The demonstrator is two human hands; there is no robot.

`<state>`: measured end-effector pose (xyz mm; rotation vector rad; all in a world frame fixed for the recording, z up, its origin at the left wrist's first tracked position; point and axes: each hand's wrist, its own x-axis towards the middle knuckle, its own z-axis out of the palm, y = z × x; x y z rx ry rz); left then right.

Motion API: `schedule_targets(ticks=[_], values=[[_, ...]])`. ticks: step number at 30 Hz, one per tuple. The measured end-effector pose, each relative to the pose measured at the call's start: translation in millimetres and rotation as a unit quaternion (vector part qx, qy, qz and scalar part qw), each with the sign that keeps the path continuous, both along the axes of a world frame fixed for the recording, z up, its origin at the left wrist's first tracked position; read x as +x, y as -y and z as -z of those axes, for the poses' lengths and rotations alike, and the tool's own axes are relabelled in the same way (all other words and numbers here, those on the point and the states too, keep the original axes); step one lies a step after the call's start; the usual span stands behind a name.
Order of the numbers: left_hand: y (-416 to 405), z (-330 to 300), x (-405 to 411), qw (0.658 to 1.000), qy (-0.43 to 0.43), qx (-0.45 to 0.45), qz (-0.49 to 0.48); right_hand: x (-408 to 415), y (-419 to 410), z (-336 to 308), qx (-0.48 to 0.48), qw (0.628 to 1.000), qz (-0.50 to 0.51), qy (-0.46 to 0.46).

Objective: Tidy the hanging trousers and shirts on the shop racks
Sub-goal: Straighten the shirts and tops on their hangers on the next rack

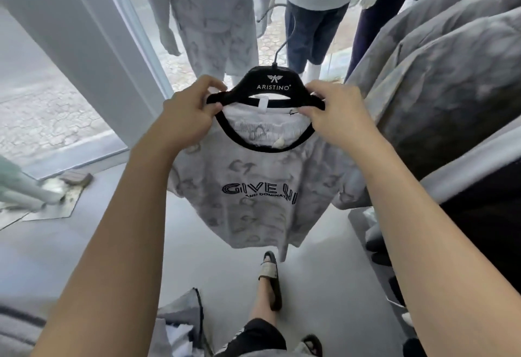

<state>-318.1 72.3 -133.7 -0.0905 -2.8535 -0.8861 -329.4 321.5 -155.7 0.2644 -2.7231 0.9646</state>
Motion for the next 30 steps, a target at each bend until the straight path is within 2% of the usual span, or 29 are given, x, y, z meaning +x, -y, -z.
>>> schedule_targets(ticks=[4,6,8,9,10,12,14,16,18,22,26,30], values=[[0.9,9.1,2.0,0.997,-0.041,-0.017,-0.066,0.0,15.0,-1.8,-0.023,1.000,-0.008,0.006],[-3.6,16.5,5.1,0.987,-0.112,-0.020,-0.116,1.3,20.1,-3.9,-0.035,0.999,-0.011,0.014],[-15.8,21.0,15.8,0.963,-0.207,0.055,-0.166,3.4,26.4,-6.5,-0.046,0.999,-0.010,0.023],[-23.5,22.6,20.6,0.953,-0.223,0.111,-0.175,4.4,30.0,-7.4,-0.057,0.998,-0.009,0.027],[-32.1,23.2,24.3,0.950,-0.206,0.166,-0.169,5.9,33.7,-8.2,-0.072,0.997,-0.009,0.034],[-50.2,23.1,25.8,0.951,-0.105,0.258,-0.137,11.1,42.7,-8.8,-0.113,0.992,-0.006,0.051],[-63.2,20.0,22.4,0.947,0.004,0.299,-0.120,17.8,55.9,-7.0,-0.156,0.986,-0.004,0.054],[-70.1,17.3,20.3,0.933,0.063,0.330,-0.129,27.1,74.5,-2.9,-0.176,0.983,-0.014,0.058],[-67.1,19.8,20.0,0.927,0.056,0.340,-0.151,37.4,93.2,3.9,-0.195,0.977,-0.041,0.078],[-45.1,23.7,23.1,0.921,0.057,0.343,-0.176,46.4,111.3,16.3,-0.283,0.943,-0.097,0.149],[-26.2,18.1,23.7,0.932,0.058,0.293,-0.205,39.5,103.9,20.5,-0.332,0.908,-0.146,0.211],[-9.8,15.1,26.8,0.931,0.042,0.284,-0.224,28.0,78.9,15.5,-0.338,0.912,-0.104,0.209]])
